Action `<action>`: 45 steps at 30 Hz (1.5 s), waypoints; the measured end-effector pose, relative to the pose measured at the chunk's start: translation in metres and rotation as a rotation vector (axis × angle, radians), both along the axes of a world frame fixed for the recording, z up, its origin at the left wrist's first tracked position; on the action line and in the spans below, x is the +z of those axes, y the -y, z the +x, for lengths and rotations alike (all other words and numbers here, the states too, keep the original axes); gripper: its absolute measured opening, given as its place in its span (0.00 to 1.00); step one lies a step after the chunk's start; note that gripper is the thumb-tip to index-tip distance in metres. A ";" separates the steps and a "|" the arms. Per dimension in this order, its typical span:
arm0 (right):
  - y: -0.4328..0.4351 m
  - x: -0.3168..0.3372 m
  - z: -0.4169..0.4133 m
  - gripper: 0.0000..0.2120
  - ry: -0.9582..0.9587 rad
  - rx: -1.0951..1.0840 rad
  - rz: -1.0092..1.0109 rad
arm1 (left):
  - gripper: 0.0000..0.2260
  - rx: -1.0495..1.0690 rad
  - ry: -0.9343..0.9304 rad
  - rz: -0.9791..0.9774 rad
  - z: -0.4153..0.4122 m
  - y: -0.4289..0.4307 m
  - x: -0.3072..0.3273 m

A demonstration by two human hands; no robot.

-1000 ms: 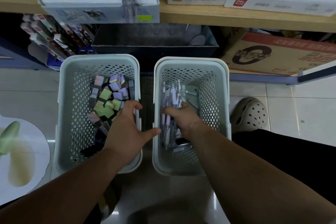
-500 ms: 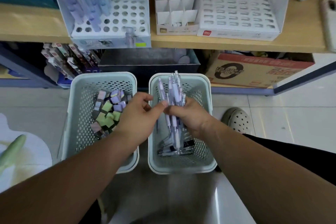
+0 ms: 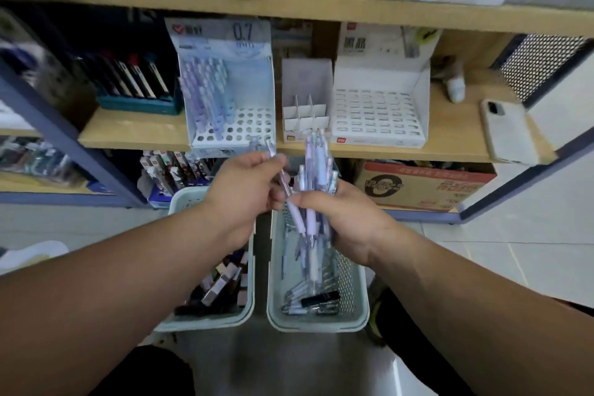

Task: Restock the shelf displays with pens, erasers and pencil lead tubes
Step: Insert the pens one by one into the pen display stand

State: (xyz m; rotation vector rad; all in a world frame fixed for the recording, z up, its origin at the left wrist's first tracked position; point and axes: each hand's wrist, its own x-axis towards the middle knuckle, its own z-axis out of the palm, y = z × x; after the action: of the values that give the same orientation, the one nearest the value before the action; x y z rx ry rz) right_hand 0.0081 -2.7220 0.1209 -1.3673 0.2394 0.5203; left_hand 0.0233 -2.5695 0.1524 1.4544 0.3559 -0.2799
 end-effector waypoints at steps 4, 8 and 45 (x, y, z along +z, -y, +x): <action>0.003 0.045 -0.003 0.14 0.068 0.010 -0.077 | 0.06 0.016 0.084 -0.073 -0.009 -0.009 0.037; -0.002 0.074 -0.002 0.09 0.142 0.018 -0.141 | 0.05 0.042 0.155 -0.086 -0.017 -0.026 0.058; -0.058 0.052 0.106 0.15 0.055 -0.074 -0.237 | 0.17 0.243 0.624 0.945 0.095 -0.141 0.005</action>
State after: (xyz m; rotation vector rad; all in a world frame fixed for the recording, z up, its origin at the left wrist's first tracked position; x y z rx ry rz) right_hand 0.1142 -2.6639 0.1733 -1.5948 0.3127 0.4007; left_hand 0.1184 -2.4289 0.1569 2.2881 0.1379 0.6235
